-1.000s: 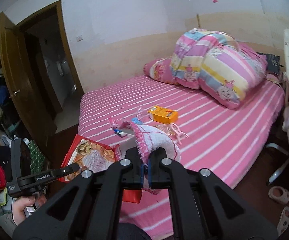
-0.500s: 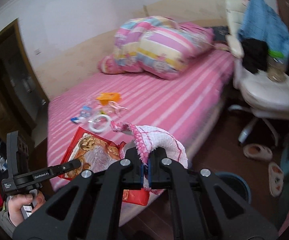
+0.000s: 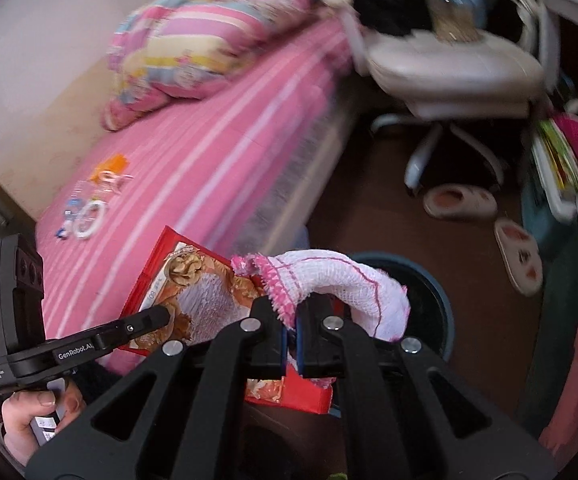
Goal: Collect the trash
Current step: 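Carry the snack bag and cloth to the bin and release both, then grasp the clear plastic bag with the left tool while the right tool grasps the white tape roll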
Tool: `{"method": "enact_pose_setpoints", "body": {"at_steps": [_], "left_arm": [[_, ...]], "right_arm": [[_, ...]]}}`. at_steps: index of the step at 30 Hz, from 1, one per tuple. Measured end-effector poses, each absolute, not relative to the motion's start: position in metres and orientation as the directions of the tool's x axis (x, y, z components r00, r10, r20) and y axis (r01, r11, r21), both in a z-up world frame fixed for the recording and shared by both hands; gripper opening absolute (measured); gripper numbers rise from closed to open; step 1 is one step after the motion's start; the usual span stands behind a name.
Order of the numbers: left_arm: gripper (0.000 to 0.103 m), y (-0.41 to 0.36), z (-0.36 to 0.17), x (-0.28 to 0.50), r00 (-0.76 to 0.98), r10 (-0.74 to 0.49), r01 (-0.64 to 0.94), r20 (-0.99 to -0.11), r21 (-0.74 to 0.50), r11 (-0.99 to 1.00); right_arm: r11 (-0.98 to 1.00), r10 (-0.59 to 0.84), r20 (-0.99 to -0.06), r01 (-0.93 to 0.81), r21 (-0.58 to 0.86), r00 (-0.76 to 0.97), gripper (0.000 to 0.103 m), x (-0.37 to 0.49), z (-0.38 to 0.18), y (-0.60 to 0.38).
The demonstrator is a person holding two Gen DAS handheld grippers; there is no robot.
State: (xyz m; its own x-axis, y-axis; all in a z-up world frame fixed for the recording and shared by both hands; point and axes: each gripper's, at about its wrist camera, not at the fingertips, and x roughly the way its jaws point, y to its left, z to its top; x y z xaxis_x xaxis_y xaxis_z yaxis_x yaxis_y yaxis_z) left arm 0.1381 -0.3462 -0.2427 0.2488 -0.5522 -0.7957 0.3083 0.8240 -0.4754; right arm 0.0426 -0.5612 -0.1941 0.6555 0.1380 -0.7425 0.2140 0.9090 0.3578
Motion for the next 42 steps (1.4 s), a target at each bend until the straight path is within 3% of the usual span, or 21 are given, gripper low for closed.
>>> {"method": "enact_pose_setpoints", "body": {"at_steps": [9,11,12,13,18,28,35,42], "left_arm": [[0.016,-0.389,-0.298,0.162,0.122,-0.534,0.352,-0.837,-0.467,0.812],[0.045,-0.394,-0.308,0.167,0.087,-0.535,0.340,-0.840,-0.480,0.808],[0.073,-0.393,-0.308,0.168,0.090,-0.534,0.329,-0.841,-0.481,0.813],[0.079,-0.392,-0.308,0.168,0.107,-0.535,0.318,-0.838,-0.481,0.817],[0.083,-0.389,-0.306,0.174,0.097,-0.580,0.261,-0.809,-0.541,0.799],[0.084,-0.346,-0.258,0.165,0.222,-0.640,0.186,-0.736,-0.612,0.768],[0.087,-0.249,-0.195,0.157,0.425,-0.687,0.120,-0.589,-0.716,0.688],[0.087,-0.124,-0.161,0.167,0.575,-0.618,0.042,-0.536,-0.735,0.676]], "right_arm": [[0.870,0.134,-0.806,0.322,0.375,0.576,0.007,0.052,-0.244,-0.593],[0.865,0.145,-0.821,0.332,0.376,0.552,0.024,0.055,-0.252,-0.594],[0.863,0.137,-0.825,0.344,0.371,0.548,0.051,0.055,-0.252,-0.595],[0.862,0.123,-0.825,0.352,0.365,0.552,0.062,0.055,-0.251,-0.595],[0.864,0.074,-0.822,0.376,0.335,0.564,0.076,0.050,-0.244,-0.596],[0.897,0.125,-0.781,0.266,0.353,0.612,0.083,0.059,-0.198,-0.541],[0.927,0.230,-0.712,0.073,0.367,0.664,0.086,0.088,-0.147,-0.454],[0.923,0.356,-0.656,-0.140,0.359,0.666,0.086,0.138,-0.107,-0.342]]}}
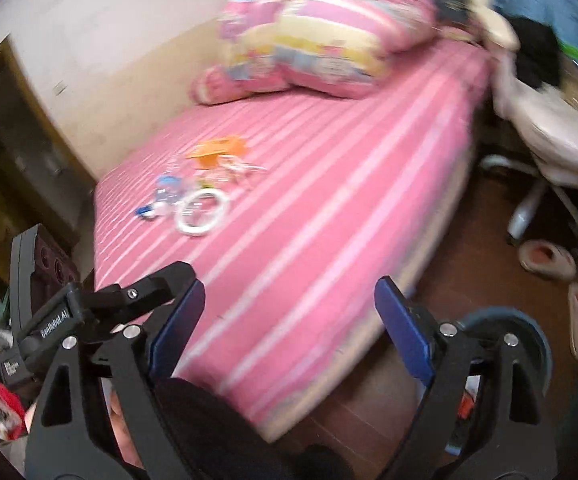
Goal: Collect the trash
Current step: 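Grasp the clear plastic bag with the left tool while the right tool grasps the white tape roll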
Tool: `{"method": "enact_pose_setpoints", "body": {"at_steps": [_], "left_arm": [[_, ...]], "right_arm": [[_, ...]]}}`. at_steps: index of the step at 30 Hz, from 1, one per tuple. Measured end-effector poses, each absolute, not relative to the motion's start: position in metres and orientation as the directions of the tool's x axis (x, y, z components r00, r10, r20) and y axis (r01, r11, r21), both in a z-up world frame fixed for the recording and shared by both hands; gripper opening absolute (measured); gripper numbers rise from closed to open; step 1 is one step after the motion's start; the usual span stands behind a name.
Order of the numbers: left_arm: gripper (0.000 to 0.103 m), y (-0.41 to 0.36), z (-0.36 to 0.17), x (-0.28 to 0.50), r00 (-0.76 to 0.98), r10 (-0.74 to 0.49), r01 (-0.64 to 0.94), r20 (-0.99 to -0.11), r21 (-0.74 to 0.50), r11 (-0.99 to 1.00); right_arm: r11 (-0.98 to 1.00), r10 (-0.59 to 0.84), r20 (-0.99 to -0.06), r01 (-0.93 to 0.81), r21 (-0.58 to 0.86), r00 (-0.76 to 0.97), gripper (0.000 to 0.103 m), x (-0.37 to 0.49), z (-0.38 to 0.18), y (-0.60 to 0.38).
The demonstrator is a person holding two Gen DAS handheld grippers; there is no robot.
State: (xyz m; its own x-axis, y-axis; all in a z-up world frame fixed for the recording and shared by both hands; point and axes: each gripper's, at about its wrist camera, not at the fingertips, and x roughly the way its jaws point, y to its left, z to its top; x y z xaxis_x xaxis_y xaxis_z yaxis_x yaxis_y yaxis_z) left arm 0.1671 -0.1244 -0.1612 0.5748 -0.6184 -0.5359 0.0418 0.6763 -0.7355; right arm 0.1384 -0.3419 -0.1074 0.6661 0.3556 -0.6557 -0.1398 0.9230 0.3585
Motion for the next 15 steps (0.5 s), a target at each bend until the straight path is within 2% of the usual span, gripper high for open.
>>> {"method": "enact_pose_setpoints", "body": {"at_steps": [10,15], "left_arm": [[0.087,0.035,-0.184,0.224,0.678,-0.448,-0.118,-0.582,-0.689,0.716],[0.087,0.071,-0.207,0.275,0.668,-0.390,-0.144,-0.634,-0.624,0.768]], "right_arm": [[0.889,0.447,-0.663,-0.384,0.252,0.601,0.086,0.220,-0.120,-0.197],[0.858,0.460,-0.689,-0.482,0.180,0.561,0.086,0.264,-0.142,-0.145]]}}
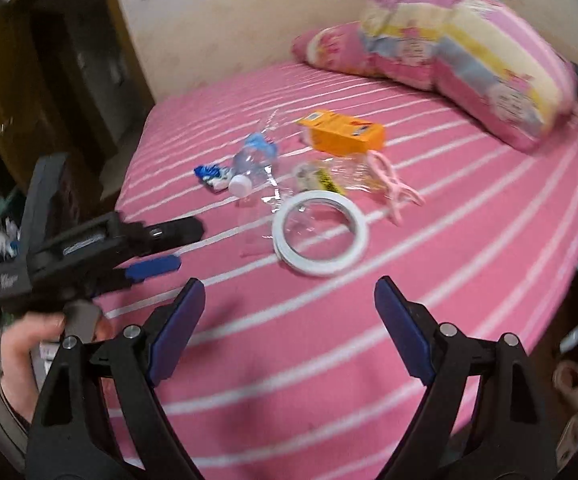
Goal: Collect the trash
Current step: 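Grasp the clear plastic bag with the left tool while the right tool grasps the white tape roll, then carry the plastic bag and tape roll to the bin and release both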
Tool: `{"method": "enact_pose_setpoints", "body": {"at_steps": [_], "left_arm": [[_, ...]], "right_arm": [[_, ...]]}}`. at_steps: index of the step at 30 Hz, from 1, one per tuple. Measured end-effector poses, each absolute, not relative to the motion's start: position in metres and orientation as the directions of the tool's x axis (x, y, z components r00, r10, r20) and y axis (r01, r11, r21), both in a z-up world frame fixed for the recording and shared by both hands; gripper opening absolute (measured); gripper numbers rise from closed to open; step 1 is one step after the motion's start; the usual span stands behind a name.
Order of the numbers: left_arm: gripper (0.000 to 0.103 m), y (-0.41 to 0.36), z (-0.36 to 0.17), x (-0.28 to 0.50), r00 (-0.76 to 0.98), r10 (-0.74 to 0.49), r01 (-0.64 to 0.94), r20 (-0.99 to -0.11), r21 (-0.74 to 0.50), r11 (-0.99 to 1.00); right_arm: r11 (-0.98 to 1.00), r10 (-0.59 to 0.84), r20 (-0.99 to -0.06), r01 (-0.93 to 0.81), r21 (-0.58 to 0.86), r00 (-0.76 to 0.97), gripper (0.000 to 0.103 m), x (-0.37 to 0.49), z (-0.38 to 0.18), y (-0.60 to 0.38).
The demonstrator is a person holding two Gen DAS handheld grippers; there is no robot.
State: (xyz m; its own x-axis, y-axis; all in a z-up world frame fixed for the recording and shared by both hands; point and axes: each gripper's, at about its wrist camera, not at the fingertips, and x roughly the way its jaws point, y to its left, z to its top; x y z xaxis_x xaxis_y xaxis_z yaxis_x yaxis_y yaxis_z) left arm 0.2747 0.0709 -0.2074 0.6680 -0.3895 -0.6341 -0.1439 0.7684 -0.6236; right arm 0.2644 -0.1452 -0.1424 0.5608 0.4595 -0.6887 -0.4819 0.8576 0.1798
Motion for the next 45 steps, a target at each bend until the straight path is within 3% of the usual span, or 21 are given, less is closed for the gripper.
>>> {"method": "enact_pose_setpoints", "body": {"at_steps": [5,8,12,15,16,19,31,45], "left_arm": [[0.086,0.087,-0.233,0.330,0.615,-0.410,-0.178,-0.674,-0.625,0.760],[0.080,0.084,-0.241,0.353,0.595,-0.423,-0.164,-0.683,-0.619,0.768],[0.052,0.072,-0.253,0.372,0.558,-0.450,-0.155,-0.698,-0.620,0.769],[0.009,0.069,-0.264,0.377,0.529,-0.474,-0.171,-0.704,-0.635,0.753],[0.005,0.069,-0.266,0.377,0.527,-0.485,-0.174,-0.698,-0.647,0.743],[0.000,0.065,-0.259,0.370,0.550,-0.473,-0.155,-0.688,-0.641,0.752],[0.000,0.064,-0.189,0.291,0.673,-0.461,-0.043,-0.579,-0.652,0.757],[0.000,0.010,-0.146,0.190,0.693,-0.462,0.006,-0.553,-0.636,0.771]], "right_arm": [[0.828,0.436,-0.734,-0.552,0.100,0.521,0.083,0.306,-0.172,-0.111],[0.808,0.419,-0.765,-0.585,0.068,0.490,0.074,0.325,-0.191,-0.094],[0.788,0.373,-0.806,-0.615,0.015,0.459,0.064,0.345,-0.222,-0.076],[0.786,0.344,-0.835,-0.618,0.005,0.431,0.033,0.353,-0.239,-0.071],[0.789,0.348,-0.832,-0.614,0.011,0.433,0.025,0.353,-0.239,-0.073],[0.806,0.350,-0.818,-0.592,0.015,0.456,0.016,0.349,-0.233,-0.080],[0.813,0.486,-0.723,-0.558,0.168,0.490,0.016,0.286,-0.163,-0.109],[0.804,0.544,-0.641,-0.557,0.211,0.542,0.016,0.186,-0.092,-0.158]]}}
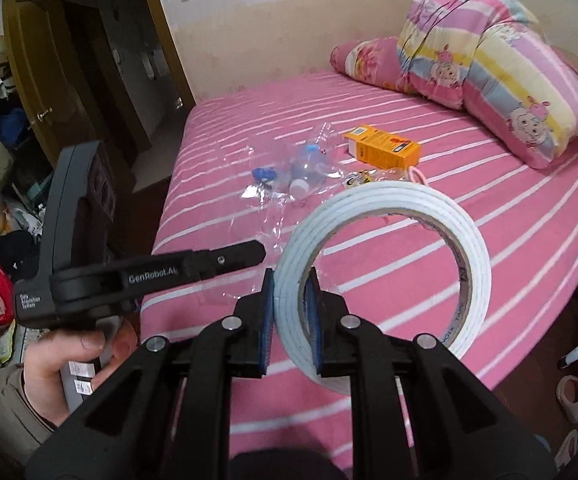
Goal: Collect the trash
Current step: 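Carry the plastic bag and tape roll to the bin and release both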
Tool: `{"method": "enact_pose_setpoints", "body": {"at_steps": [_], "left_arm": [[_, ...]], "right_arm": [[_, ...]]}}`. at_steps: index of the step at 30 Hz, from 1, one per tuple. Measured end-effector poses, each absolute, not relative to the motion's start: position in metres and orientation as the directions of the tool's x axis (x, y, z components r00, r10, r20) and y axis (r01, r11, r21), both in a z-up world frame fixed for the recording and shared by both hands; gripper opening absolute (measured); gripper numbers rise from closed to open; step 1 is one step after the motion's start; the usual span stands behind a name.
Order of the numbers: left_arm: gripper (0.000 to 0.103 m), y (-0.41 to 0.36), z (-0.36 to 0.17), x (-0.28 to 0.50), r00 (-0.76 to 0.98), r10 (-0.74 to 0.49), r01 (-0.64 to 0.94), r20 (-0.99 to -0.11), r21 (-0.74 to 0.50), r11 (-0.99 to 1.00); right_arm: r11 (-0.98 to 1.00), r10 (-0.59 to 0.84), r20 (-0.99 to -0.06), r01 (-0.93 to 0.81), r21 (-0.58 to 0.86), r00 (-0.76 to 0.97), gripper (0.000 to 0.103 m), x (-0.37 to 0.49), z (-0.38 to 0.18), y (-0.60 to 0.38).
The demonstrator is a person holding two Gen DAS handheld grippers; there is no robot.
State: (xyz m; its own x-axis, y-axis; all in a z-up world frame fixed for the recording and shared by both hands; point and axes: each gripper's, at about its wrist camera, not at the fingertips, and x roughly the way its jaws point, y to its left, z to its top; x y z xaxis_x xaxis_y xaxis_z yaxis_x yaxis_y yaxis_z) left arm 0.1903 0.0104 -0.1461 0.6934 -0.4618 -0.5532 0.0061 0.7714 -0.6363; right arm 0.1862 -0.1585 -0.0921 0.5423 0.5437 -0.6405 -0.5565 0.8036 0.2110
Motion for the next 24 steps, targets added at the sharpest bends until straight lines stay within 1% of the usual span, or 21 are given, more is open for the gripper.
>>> {"method": "enact_pose_setpoints", "body": {"at_steps": [8,13,20,24], "left_arm": [[0.000,-0.052,-0.124,0.151,0.666,-0.499,0.072,-0.555,-0.618,0.783],[0.000,-0.105,-0.121,0.139,0.620,-0.540,0.127,-0.570,-0.606,0.785],[0.000,-0.191,-0.135,0.136,0.513,-0.588,0.206,-0.625,-0.576,0.791],[0.000,-0.243,-0.155,0.140,0.426,-0.617,0.252,-0.661,-0.568,0.783]], "right_arm": [[0.832,0.531,-0.603,-0.502,0.237,0.595,0.016,0.140,-0.075,-0.220],[0.862,0.501,-0.587,-0.427,0.274,0.636,0.016,0.111,-0.077,-0.277],[0.900,0.432,-0.598,-0.286,0.328,0.675,0.016,0.084,-0.097,-0.362],[0.915,0.386,-0.618,-0.199,0.351,0.685,0.016,0.074,-0.116,-0.406]]}}
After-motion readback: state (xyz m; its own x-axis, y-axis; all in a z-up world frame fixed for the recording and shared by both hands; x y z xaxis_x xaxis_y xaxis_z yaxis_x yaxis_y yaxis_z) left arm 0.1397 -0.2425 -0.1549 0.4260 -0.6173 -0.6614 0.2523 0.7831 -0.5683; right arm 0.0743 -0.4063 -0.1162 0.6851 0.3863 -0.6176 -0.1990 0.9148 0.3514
